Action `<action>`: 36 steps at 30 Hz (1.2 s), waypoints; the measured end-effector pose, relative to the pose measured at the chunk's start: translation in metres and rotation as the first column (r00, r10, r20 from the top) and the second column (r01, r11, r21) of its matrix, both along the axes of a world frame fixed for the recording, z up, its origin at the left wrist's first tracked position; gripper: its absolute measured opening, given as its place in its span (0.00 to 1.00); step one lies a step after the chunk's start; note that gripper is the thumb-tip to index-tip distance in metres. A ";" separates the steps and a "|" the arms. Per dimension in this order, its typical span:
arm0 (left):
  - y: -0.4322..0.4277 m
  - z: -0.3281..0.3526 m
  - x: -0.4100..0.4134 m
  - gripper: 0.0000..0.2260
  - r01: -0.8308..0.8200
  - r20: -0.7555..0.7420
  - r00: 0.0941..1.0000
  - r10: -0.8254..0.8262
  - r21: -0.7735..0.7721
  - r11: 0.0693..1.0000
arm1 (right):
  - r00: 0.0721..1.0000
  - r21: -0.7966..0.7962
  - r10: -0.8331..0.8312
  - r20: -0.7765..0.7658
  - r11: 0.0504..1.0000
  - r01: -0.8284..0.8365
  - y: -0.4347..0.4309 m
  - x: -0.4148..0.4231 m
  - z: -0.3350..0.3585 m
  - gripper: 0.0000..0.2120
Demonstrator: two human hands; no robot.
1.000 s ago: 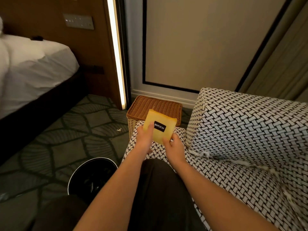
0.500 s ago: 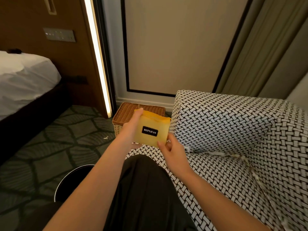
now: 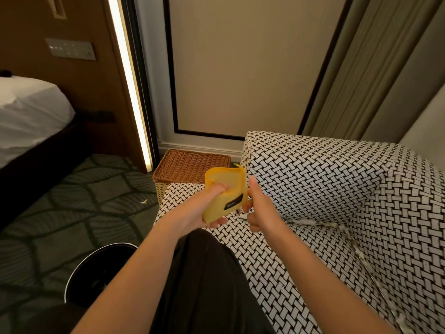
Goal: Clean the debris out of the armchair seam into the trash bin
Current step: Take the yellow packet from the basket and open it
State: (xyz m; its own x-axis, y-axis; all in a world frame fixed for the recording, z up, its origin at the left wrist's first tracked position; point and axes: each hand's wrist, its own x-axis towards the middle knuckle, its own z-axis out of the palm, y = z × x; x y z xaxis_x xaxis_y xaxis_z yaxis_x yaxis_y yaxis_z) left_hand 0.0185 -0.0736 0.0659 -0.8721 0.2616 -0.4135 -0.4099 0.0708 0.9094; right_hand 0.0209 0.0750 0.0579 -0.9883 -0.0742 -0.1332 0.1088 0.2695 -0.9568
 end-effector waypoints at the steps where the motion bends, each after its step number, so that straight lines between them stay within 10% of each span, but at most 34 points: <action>1: 0.004 -0.003 -0.002 0.17 -0.014 -0.043 0.999 0.012 -0.049 0.999 | 1.000 -0.052 -0.013 0.012 0.999 0.014 -0.001 0.001 0.000 0.27; 6: 0.025 -0.031 -0.007 0.14 -0.187 -0.210 0.965 0.158 -0.124 0.975 | 0.998 -0.067 -0.061 -0.015 0.996 0.060 -0.002 -0.007 -0.004 0.17; 16: 0.023 -0.037 -0.015 0.30 -0.092 0.003 0.996 0.094 0.215 0.972 | 0.931 0.323 0.112 -0.347 0.946 0.006 0.000 -0.047 0.008 0.12; 24: 0.022 -0.046 -0.027 0.22 -0.231 -0.087 0.963 0.257 0.235 0.944 | 0.938 0.363 0.238 -0.253 0.922 -0.136 -0.009 -0.061 0.014 0.13; 32: 0.017 -0.055 -0.036 0.44 -0.367 -0.103 0.910 0.403 0.258 0.894 | 0.981 0.231 0.165 -0.100 0.963 -0.139 -0.009 -0.056 0.030 0.05; 36: 0.019 -0.056 -0.043 0.40 -0.337 -0.094 0.928 0.360 0.198 0.921 | 0.974 0.221 0.216 -0.074 0.956 -0.195 -0.016 -0.058 0.044 0.10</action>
